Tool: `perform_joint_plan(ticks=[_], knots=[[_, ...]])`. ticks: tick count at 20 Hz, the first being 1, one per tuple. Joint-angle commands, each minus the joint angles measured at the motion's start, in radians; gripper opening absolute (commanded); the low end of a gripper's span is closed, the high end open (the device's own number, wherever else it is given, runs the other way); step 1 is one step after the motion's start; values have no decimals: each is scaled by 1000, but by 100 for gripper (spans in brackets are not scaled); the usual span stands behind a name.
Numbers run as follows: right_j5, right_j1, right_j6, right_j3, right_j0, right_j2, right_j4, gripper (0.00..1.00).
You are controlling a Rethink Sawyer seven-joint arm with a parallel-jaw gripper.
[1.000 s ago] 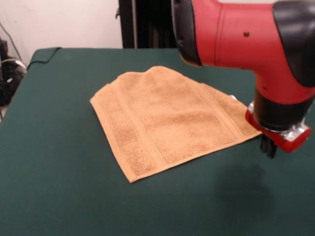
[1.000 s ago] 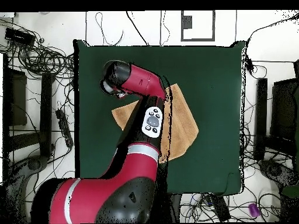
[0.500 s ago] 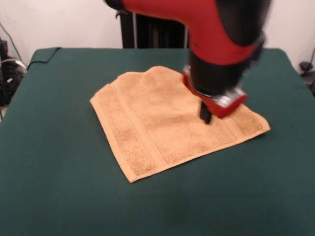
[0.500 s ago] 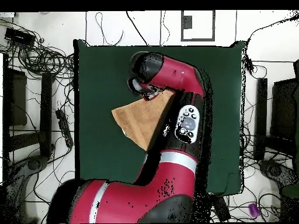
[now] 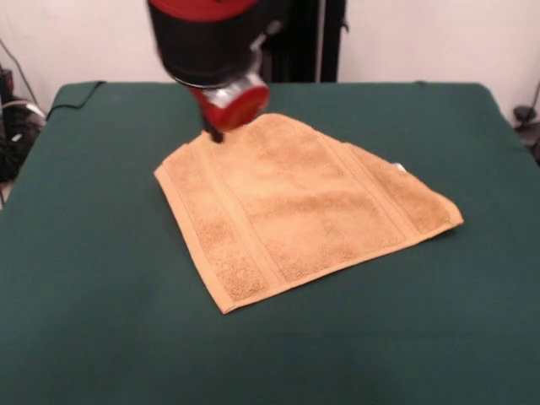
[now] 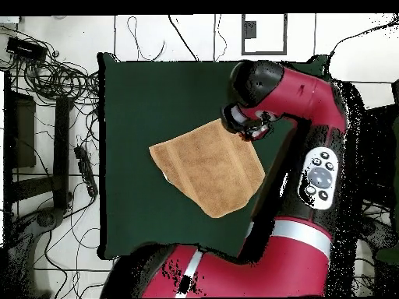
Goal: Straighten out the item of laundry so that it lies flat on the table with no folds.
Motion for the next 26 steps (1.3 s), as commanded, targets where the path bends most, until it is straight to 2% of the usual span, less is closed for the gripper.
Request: perform_joint_plan(ticks=[1,8,17,26], knots=[[51,0,-345,28,-4,184,-84,0],[-47,-12,-271,86,-9,217,-84,0],[-125,8,-158,100,-7,254,-67,0],[-158,34,-177,76,-31,277,-92,0]])
